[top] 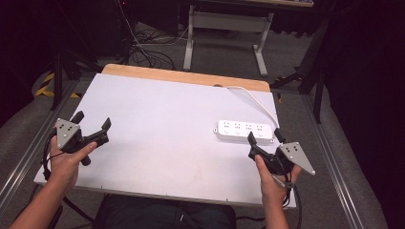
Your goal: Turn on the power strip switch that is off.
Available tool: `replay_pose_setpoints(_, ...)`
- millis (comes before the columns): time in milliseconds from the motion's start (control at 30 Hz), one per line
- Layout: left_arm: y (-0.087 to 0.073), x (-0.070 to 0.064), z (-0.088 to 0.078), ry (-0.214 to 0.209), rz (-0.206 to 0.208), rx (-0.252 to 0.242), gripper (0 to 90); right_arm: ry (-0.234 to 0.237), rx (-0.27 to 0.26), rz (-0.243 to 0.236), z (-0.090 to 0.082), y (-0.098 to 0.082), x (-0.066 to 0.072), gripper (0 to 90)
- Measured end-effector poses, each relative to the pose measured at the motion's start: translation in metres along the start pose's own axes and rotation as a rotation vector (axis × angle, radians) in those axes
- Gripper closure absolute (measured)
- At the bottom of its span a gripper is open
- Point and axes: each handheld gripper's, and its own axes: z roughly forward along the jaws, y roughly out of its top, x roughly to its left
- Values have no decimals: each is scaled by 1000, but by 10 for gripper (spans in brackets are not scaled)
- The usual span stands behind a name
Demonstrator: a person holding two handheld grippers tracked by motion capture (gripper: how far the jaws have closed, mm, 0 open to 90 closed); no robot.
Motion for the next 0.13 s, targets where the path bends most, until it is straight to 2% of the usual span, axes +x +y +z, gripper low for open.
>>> replay_pose_setpoints(133,0,0,0,2,-2,-1,107,4,2,-2,1,0,0,103)
